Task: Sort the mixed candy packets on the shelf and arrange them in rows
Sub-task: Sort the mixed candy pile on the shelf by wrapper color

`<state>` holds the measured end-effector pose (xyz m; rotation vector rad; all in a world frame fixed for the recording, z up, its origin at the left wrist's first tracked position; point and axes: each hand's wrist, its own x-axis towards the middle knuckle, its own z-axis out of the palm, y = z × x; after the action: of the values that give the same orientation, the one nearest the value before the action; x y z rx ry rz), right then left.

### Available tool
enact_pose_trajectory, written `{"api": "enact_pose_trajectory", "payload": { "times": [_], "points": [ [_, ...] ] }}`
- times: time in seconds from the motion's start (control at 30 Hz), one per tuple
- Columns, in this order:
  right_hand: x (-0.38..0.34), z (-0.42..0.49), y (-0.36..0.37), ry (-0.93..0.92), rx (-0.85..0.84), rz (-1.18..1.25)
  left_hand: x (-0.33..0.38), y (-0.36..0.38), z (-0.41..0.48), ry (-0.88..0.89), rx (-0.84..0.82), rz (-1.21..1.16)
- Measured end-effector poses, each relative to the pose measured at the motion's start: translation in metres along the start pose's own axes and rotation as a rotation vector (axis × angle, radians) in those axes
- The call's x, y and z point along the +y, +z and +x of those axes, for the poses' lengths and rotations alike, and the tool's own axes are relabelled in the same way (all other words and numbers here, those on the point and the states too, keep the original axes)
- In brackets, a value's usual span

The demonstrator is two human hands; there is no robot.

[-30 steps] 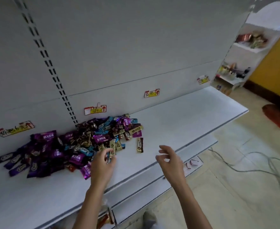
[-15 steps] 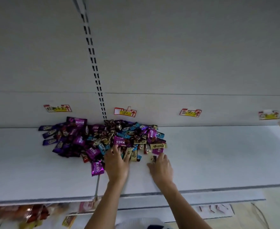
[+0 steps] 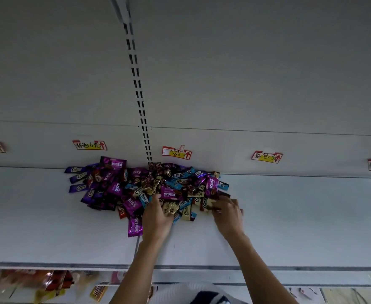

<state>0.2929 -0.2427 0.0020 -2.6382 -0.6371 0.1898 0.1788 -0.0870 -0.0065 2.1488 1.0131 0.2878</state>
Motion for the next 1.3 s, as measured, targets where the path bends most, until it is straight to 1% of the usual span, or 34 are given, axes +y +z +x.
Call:
{"api": "enact_pose_trajectory", "payload": {
  "times": [0.07,0.13,0.2,0.27,0.33,0.4,0.43,0.53,0.7,0.8,1.03,1.2,1.27,1.3],
  "points": [
    [0.0,-0.006,0.004,-0.005,0.015,-0.042,0.001,0.0,-0.002,0.01,-0.002,0.002],
    [-0.003,-0.01,0.005,-0.007,0.068,-0.023,0.002,0.002,-0.005,0.036,-0.001,0.051],
    [-0.007,-0.009,0.007,-0.02,0.138,0.087,0.004,0.003,-0.009,0.048,-0.005,0.102],
    [-0.015,-0.007,0.009,-0.042,0.153,0.267,0.006,0.004,-0.012,0.046,-0.018,0.096],
    [-0.027,-0.006,0.008,-0.03,0.108,0.469,0.007,0.003,-0.014,0.071,-0.022,0.068],
    [-0.039,-0.005,0.002,0.079,-0.007,0.643,0.008,0.003,-0.016,0.106,-0.013,0.036],
    [-0.044,-0.005,0.0,0.125,-0.059,0.671,0.007,0.003,-0.016,0.128,-0.007,0.019],
    [-0.042,-0.005,0.001,0.126,-0.113,0.626,0.006,-0.002,-0.015,0.138,-0.008,-0.015],
    [-0.04,-0.014,-0.005,0.096,-0.127,0.662,0.014,-0.017,-0.018,0.077,0.035,-0.196],
    [-0.042,-0.027,-0.006,0.088,-0.149,0.728,0.016,-0.025,-0.028,0.029,-0.028,-0.303],
    [-0.036,-0.064,-0.014,0.096,-0.17,0.767,0.017,-0.044,-0.058,-0.141,-0.182,-0.738],
    [-0.017,-0.085,-0.027,0.131,-0.098,0.734,0.016,-0.043,-0.065,-0.179,-0.225,-0.827],
    [-0.006,-0.096,-0.034,0.162,-0.064,0.736,0.023,-0.042,-0.072,-0.143,-0.272,-0.831],
    [-0.001,-0.101,-0.038,0.175,-0.043,0.74,0.026,-0.041,-0.075,-0.103,-0.297,-0.791]
  ]
}}
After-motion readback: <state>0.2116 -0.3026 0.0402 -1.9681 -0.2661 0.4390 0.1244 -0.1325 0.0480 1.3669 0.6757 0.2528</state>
